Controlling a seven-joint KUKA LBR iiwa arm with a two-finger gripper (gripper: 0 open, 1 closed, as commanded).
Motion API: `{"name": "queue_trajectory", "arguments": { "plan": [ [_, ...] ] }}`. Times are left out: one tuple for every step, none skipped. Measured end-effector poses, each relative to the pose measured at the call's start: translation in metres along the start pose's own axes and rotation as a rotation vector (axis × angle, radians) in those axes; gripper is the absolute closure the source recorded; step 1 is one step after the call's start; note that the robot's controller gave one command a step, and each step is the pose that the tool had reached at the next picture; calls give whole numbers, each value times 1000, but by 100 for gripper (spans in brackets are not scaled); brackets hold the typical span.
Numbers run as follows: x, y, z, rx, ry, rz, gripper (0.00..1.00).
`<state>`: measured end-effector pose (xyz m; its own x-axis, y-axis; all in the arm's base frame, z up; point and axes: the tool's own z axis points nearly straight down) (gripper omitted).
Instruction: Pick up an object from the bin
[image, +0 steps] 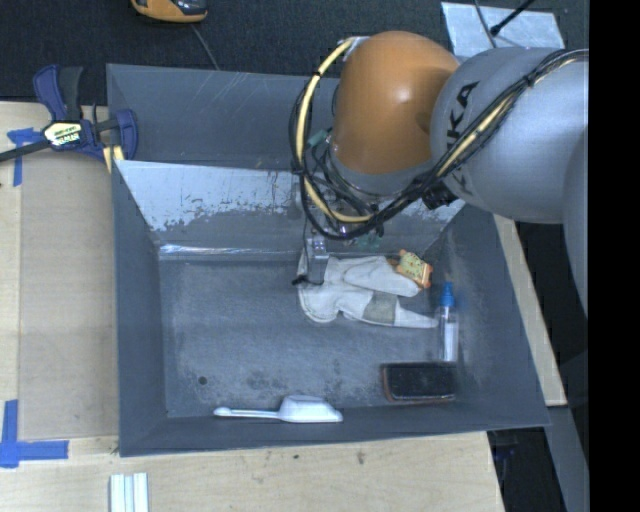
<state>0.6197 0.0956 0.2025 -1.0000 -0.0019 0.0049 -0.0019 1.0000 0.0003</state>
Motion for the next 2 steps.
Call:
{"name": "queue_trajectory", "arguments": {
  "plan": [
    [-1,-1,-5,-1,-9,2,0],
    [10,-93,87,-1,-12,42,0]
  ]
}}
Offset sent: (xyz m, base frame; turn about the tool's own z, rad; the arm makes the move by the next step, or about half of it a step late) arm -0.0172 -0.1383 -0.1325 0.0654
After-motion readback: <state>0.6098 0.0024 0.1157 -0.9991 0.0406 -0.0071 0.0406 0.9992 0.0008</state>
